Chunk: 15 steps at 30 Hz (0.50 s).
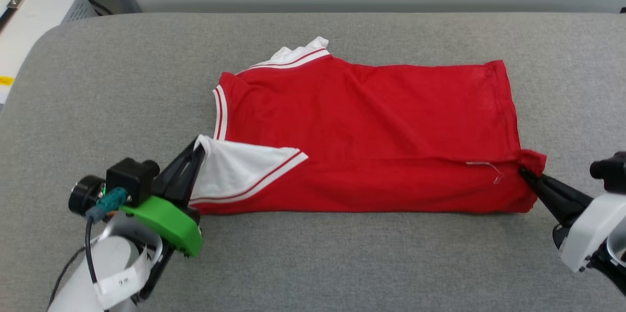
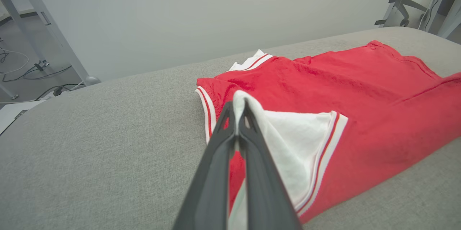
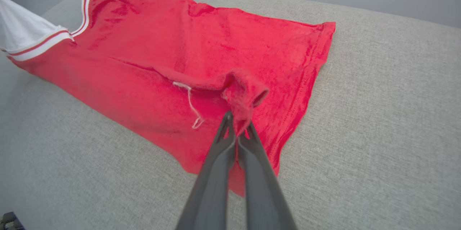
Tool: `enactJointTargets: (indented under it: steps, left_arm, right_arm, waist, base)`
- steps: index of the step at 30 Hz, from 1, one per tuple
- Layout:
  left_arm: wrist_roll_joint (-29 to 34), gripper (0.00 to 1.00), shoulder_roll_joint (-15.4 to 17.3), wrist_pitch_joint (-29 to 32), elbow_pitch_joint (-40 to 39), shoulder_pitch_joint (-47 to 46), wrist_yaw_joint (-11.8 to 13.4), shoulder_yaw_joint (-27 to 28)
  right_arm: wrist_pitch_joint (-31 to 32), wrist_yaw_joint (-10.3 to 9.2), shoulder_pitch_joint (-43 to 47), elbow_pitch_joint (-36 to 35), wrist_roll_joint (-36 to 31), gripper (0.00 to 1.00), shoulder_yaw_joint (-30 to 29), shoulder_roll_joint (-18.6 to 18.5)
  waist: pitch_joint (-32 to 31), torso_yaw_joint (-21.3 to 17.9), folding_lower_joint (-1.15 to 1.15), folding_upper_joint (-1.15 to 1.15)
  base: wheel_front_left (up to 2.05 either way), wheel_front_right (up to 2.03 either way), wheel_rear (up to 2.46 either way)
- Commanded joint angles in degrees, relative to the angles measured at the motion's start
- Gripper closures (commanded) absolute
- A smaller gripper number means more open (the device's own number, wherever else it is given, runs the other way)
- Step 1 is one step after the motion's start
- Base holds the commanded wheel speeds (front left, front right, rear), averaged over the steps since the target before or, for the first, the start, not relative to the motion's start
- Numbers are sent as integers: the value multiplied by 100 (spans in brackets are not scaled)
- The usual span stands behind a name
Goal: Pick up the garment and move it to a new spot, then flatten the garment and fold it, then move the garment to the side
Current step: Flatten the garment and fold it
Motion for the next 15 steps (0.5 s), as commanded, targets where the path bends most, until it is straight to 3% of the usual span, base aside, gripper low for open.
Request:
enactJointTargets:
  steps: [1,9,15]
  left_arm:
    - [36,100,67,9,135,-324,-19,-73]
    - [-260,100,214,-95,1170,-1484,-25,-852]
    - [-691,100,177,-256,2130,-1865,-25,-1515]
  right_arm:
    - [78,-4,-184,-40,527,100,-75,70]
    - [611,-4,-724,221,522,100,-118,324]
    - [737,-4,-928,664,576,100,38,541]
  waist:
    - [304,-181,0,0]
    - [755,-218,0,0]
    - [917,-186,0,0]
  base:
    - [0,0,0]
    - [0,0,0]
    - [0,0,0]
